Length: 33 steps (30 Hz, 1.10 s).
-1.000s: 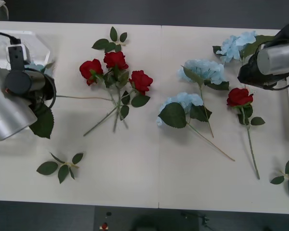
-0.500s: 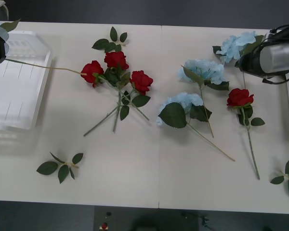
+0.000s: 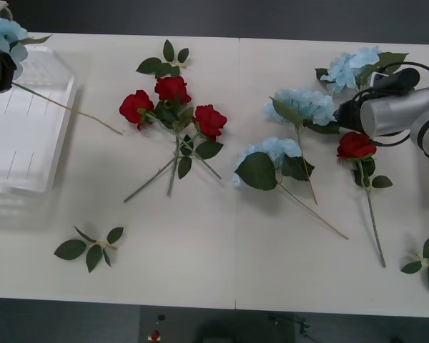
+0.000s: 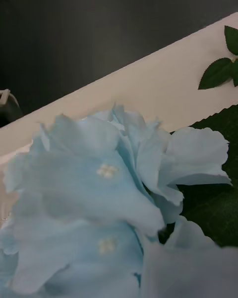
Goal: Put the red flowers into the right box and the blue flowers into the left box
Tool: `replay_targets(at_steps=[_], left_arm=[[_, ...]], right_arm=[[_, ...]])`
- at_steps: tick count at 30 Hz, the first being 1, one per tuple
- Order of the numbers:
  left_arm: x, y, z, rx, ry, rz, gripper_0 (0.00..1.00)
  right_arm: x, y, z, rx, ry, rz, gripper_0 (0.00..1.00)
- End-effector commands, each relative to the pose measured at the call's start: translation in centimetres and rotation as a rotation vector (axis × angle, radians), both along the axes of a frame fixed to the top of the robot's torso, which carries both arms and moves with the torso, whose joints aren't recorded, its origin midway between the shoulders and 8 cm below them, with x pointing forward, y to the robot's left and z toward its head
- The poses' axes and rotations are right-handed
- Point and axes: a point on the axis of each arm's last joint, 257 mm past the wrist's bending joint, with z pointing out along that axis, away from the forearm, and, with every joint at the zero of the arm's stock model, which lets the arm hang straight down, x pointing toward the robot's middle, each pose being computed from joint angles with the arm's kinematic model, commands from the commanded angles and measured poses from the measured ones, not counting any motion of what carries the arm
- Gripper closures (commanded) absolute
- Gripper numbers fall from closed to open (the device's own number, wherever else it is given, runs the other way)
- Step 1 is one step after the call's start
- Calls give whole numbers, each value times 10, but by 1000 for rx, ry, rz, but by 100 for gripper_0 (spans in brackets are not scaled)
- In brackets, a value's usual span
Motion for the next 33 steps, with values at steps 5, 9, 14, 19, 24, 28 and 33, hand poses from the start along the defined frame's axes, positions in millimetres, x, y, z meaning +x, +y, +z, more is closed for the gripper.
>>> replay_targets(at_steps=[5,9,14,19,24,28,33], left_arm=[[19,30,50,224,-141,-20,100],[23,66,69,310,-180,24,100],[19,119,69,347,-145,95,100],[14,160,55,277,-107,175,100],[1,203,42,227,-74,258,100],[-7,214,33,216,-61,277,97],[-7,214,30,209,-67,271,17]], right_arm=[[-11,-23,-12,-40,23,-6,100],[-15,-30,-15,-45,30,-6,100],[-23,-42,-15,-80,68,20,100],[-38,-63,-12,-154,151,77,100],[-58,-78,-12,-153,216,139,100],[-73,-87,-16,-169,251,204,100],[-92,-90,-25,-217,289,314,100]])
